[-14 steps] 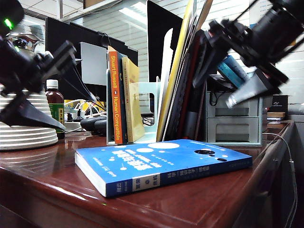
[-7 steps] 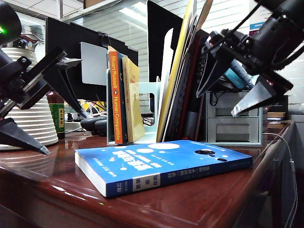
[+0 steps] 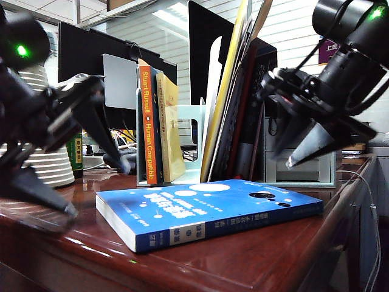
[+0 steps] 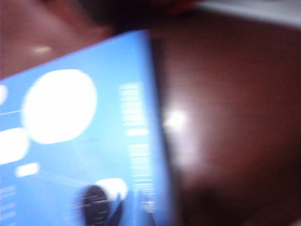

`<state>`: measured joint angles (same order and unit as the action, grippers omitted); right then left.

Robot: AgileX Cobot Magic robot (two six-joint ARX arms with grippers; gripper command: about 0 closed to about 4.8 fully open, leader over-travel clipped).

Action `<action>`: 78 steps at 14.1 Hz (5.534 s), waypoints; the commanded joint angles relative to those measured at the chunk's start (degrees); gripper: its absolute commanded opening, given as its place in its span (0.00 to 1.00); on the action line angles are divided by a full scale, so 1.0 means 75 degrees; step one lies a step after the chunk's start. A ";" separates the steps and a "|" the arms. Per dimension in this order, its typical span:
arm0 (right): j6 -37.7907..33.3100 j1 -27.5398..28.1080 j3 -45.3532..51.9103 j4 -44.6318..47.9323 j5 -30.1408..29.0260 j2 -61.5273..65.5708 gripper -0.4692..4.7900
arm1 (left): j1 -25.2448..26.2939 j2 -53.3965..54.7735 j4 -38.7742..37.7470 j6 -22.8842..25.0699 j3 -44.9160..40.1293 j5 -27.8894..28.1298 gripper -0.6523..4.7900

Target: Pick up the blue book and put it on the bookshelf.

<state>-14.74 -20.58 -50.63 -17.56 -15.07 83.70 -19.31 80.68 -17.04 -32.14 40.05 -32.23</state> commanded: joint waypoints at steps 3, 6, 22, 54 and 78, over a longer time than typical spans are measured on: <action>-0.0006 -0.0006 -0.0029 -0.0239 0.0825 0.0064 0.07 | -0.0064 0.0525 0.0460 0.0026 0.0023 -0.0052 0.89; -0.0009 -0.0006 -0.0029 -0.0277 0.0766 0.0460 0.08 | -0.0070 0.0787 0.0458 0.0029 0.0023 -0.0105 0.89; -0.0032 -0.0009 -0.0047 -0.0076 -0.1530 0.1451 0.07 | -0.0070 0.0956 0.1460 -0.0152 0.0026 -0.1177 0.89; -0.0032 -0.0017 -0.0064 0.0204 -0.2681 0.1361 0.07 | -0.0070 -0.0603 -0.2442 0.0580 0.0023 0.0493 0.90; -0.0029 -0.0119 -0.0143 0.0256 -0.3156 0.1376 0.07 | -0.0070 -0.0169 0.0458 0.0621 -0.1626 -0.0851 0.77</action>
<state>-14.98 -21.28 -51.33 -16.56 -37.58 94.24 -19.86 79.50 -14.33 -27.88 28.16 -38.68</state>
